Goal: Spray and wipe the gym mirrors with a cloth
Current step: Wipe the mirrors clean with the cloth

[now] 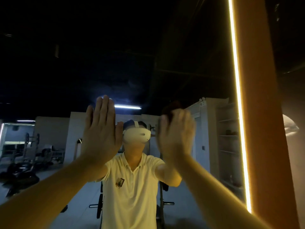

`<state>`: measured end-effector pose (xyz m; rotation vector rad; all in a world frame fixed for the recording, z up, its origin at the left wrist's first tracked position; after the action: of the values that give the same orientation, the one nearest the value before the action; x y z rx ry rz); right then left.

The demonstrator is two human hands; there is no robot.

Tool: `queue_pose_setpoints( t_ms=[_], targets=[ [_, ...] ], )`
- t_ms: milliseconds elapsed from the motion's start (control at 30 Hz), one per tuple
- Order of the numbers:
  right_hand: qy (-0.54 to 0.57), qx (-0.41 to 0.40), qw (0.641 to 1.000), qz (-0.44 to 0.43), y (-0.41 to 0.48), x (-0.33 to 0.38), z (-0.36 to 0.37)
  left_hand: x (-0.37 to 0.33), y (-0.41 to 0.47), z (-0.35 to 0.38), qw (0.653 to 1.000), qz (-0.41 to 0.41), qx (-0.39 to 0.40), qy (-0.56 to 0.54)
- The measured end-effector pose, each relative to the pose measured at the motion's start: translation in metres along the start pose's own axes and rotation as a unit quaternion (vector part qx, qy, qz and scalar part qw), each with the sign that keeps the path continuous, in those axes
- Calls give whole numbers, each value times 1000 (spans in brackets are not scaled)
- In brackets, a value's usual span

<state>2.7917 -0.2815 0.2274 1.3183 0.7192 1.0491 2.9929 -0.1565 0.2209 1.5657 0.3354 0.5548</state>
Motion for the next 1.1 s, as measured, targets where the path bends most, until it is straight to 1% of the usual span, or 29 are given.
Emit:
queue_pose_setpoints(
  t_ms=[67, 133, 200, 233, 267, 333, 400, 433, 500, 533, 567, 600, 633, 700, 767, 800, 867, 900, 933, 967, 1000, 1033, 1100],
  targets=[
    [31, 25, 994, -101, -26, 45, 18, 0, 1, -1, 1000, 6, 2, 3],
    [13, 87, 975, -203, -44, 62, 22, 0, 1, -4, 1000, 8, 12, 1],
    [-17, 129, 949, -288, -50, 47, 6, 2, -7, -10, 1000, 11, 20, -13],
    [-33, 133, 945, -296, -47, 27, -4, 1, -15, -14, 1000, 16, 17, -20],
    [-51, 123, 950, -284, -42, 0, -16, -1, -26, -18, 999, 25, 14, -23],
    [-96, 75, 971, -206, -27, -64, -44, -6, -51, -19, 999, 45, 18, -20],
    [-124, 40, 988, -79, -18, -126, -71, -8, -68, -13, 998, 41, 37, -11],
    [-131, 26, 991, -7, -17, -148, -80, -7, -71, -9, 998, 35, 49, -4],
    [-138, -19, 983, 122, -20, -165, -87, -6, -72, -6, 998, 26, 65, 3],
    [-133, -44, 976, 168, -22, -161, -85, -7, -73, -5, 997, 28, 67, 1],
    [-117, -69, 972, 194, -25, -150, -80, -8, -74, -5, 997, 31, 68, -3],
    [-93, -88, 972, 195, -28, -132, -70, -8, -74, -5, 997, 31, 68, -7],
    [-68, -93, 977, 177, -33, -109, -57, -8, -75, -5, 997, 30, 69, -10],
    [-28, -63, 991, 113, -50, -57, -26, -7, -74, -4, 997, 27, 71, -14],
    [10, -8, 1000, 6, -72, -2, 0, -5, -74, -4, 997, 25, 72, -16],
    [19, 29, 997, -62, -87, 22, 10, -5, -74, -5, 997, 26, 71, -18],
    [17, 108, 973, -201, -116, 50, 21, -5, -73, -7, 997, 33, 66, -25],
    [9, 137, 958, -251, -126, 48, 20, -5, -73, -8, 997, 37, 65, -29],
    [-5, 151, 947, -282, -132, 36, 14, -5, -74, -8, 997, 39, 66, -31],
    [-29, 151, 944, -292, -132, 17, 5, -5, -74, -8, 997, 37, 68, -30],
    [-55, 142, 948, -281, -128, -6, -7, -5, -74, -8, 997, 34, 69, -27],
    [-83, 121, 956, -256, -121, -31, -21, -5, -74, -8, 997, 33, 71, -25],
    [-120, 81, 975, -171, -107, -90, -54, -6, -74, -8, 997, 34, 71, -24]
  ],
)
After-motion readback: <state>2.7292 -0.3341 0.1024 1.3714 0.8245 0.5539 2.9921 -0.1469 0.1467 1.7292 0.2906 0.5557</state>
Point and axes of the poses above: each hand's wrist, its own y-axis towards the middle knuckle, its own z-axis out of the palm, x = y × z, the point moved 6 cm from there along y, towards the middle knuckle, and after that the axes turned 4 degrees about y, right-handed, at the moved point
